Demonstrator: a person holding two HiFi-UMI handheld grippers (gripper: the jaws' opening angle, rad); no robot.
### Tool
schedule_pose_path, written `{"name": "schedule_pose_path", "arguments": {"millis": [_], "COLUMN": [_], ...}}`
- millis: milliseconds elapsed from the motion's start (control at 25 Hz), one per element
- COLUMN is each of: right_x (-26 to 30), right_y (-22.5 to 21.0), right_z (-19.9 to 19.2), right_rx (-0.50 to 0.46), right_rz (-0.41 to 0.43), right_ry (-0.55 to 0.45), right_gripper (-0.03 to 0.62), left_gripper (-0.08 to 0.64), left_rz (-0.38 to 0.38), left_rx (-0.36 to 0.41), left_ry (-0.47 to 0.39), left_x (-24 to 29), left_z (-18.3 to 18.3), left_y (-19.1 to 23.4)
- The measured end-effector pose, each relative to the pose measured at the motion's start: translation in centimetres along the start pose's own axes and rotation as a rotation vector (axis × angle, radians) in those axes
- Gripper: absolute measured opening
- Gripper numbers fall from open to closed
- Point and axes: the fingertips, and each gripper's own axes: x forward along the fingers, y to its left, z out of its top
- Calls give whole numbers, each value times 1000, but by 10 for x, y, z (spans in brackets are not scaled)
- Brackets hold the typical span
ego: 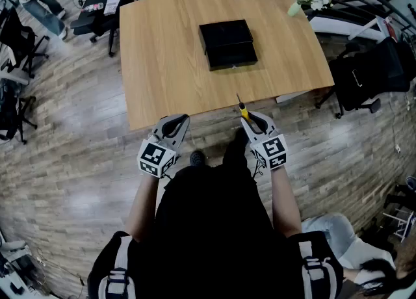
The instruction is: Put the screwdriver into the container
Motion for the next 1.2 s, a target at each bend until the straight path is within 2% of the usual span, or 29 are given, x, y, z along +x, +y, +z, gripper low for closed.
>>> {"name": "schedule_pose_path", "arguments": {"millis": [400, 880, 1200], "right_x": [-3, -1, -1], "right_y": [6, 12, -2], "right_z": [5, 8, 9], "right_rx": [33, -5, -16], "right_rz": [29, 52, 50], "right_ry": [-39, -28, -30], "right_gripper": [87, 87, 87], "left_gripper": [28, 28, 28], "left_rz": [22, 42, 46], "left_rx": [-6, -12, -8], "left_ry": [-4, 3, 3], "left_x": [-11, -18, -8], "left_z": [-3, -4, -2], "left_y": [-4, -2, -5]}}
